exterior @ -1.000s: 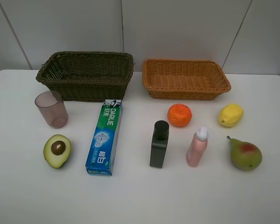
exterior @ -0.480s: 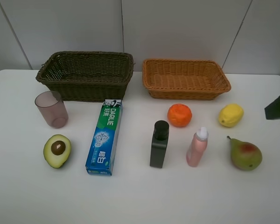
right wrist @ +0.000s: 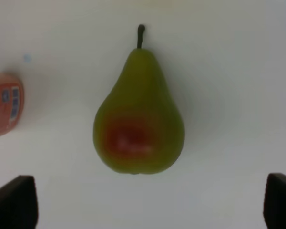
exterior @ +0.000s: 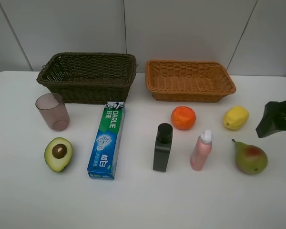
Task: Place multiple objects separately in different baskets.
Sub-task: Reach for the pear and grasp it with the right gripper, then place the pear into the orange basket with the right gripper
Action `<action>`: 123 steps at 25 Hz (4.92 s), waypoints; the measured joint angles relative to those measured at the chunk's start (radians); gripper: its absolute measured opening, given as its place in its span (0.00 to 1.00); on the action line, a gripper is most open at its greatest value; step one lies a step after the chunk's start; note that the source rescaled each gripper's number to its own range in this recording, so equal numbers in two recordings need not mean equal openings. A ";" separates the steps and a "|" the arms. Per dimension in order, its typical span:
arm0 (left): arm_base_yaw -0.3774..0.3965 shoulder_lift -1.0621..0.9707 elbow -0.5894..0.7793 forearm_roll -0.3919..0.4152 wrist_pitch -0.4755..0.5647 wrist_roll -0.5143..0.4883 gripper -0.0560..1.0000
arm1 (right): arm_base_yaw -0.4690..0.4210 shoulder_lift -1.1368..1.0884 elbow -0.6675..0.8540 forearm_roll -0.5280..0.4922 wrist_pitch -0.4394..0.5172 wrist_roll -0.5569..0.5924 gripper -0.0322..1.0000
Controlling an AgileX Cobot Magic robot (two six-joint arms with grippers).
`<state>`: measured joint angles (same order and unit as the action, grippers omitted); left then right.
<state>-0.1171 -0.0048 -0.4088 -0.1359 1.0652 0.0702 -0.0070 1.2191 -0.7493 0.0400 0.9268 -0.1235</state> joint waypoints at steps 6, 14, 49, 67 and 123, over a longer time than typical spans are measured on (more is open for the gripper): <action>0.000 0.000 0.000 0.000 0.000 0.000 0.98 | 0.000 0.103 0.000 0.000 -0.055 0.000 1.00; 0.000 0.000 0.000 0.000 0.000 0.000 0.98 | 0.022 0.234 0.000 -0.001 -0.101 0.000 1.00; 0.000 0.000 0.000 0.000 0.000 0.000 0.98 | 0.028 0.575 -0.002 0.060 -0.231 0.000 1.00; 0.000 0.000 0.000 0.000 0.000 0.000 0.98 | 0.028 0.579 -0.002 0.022 -0.167 0.012 0.59; 0.000 0.000 0.000 0.000 0.001 0.000 0.98 | 0.028 0.680 -0.552 0.133 -0.462 -0.180 0.59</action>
<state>-0.1171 -0.0048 -0.4088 -0.1359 1.0658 0.0702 0.0207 1.8994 -1.3013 0.1734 0.4648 -0.3034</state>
